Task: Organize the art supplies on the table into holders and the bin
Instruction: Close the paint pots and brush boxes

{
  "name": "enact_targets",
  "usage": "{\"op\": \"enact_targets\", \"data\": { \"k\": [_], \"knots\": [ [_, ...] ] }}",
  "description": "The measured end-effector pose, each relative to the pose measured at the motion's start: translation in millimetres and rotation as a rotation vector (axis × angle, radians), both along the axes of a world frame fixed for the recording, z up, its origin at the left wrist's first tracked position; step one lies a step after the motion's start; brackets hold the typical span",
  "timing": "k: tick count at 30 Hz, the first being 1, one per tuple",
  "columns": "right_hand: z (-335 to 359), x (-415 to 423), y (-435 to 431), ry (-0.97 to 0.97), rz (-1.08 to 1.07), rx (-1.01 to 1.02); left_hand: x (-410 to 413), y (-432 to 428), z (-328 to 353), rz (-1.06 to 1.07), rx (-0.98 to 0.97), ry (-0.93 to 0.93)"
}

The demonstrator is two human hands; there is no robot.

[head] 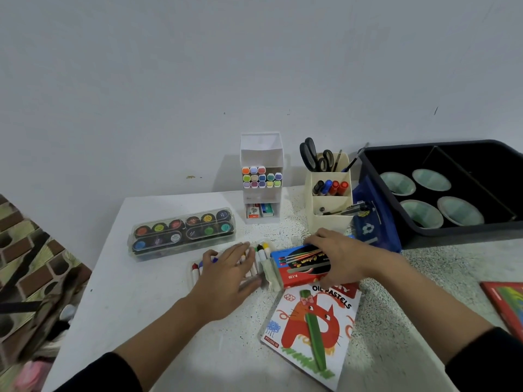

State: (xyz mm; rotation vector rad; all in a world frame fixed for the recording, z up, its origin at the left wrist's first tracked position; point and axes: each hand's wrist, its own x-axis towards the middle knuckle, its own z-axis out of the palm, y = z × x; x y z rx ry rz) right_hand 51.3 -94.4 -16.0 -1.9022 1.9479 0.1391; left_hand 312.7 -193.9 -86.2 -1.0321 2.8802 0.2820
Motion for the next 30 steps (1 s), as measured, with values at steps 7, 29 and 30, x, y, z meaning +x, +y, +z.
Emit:
{"op": "enact_targets", "data": {
  "k": [7, 29, 30],
  "knots": [
    [5.9, -2.0, 2.7, 0.008, -0.029, 0.003, 3.1, -7.6, -13.5, -0.076, -0.148, 0.068],
    [11.0, -3.7, 5.8, -0.003, -0.001, -0.008, 7.6, -18.5, -4.1, -0.164, -0.457, 0.249],
    [10.9, -4.2, 5.6, -0.005, -0.001, -0.007, 7.5, -19.0, -5.3, -0.169, -0.462, 0.246]
  ]
}}
